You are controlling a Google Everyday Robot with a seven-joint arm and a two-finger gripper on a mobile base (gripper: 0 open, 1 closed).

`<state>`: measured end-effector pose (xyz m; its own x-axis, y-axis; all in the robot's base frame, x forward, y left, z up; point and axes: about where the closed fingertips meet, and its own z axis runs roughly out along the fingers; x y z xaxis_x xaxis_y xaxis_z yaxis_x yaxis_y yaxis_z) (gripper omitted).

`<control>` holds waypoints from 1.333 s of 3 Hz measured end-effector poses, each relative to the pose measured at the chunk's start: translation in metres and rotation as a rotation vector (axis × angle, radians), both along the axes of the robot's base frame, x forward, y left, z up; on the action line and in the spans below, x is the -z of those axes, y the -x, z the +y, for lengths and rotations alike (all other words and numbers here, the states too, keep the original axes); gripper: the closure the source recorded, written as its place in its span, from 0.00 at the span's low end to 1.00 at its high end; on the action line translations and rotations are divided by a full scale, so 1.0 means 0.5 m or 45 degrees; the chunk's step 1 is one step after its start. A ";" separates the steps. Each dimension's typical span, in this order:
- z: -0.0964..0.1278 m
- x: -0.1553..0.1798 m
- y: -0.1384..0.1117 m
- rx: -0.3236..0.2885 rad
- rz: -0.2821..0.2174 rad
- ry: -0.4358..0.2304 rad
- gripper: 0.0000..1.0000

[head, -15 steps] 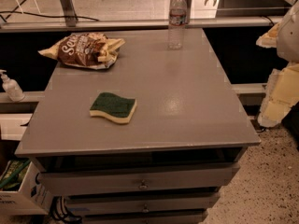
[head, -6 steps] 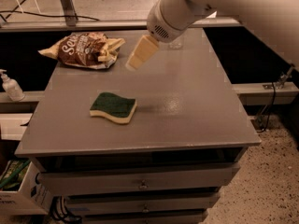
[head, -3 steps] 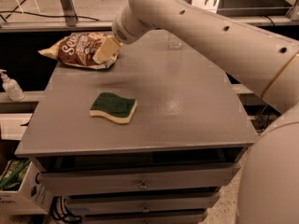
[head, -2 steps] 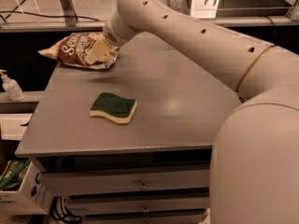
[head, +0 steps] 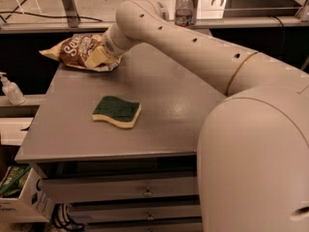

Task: Pick brown chip bag

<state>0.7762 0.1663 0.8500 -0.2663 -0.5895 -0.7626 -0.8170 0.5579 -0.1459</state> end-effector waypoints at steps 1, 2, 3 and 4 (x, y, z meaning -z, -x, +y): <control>0.011 0.012 0.002 0.006 0.028 -0.033 0.43; 0.012 0.007 0.009 0.010 0.037 -0.082 0.65; 0.008 -0.031 0.022 0.017 0.010 -0.150 0.88; -0.013 -0.106 0.031 0.050 -0.057 -0.222 1.00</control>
Offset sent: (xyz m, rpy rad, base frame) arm -0.0076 0.0018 0.0045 0.1158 0.0318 -0.0170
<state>0.7609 0.1596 0.9028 -0.2505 -0.4371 -0.8638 -0.7888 0.6095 -0.0797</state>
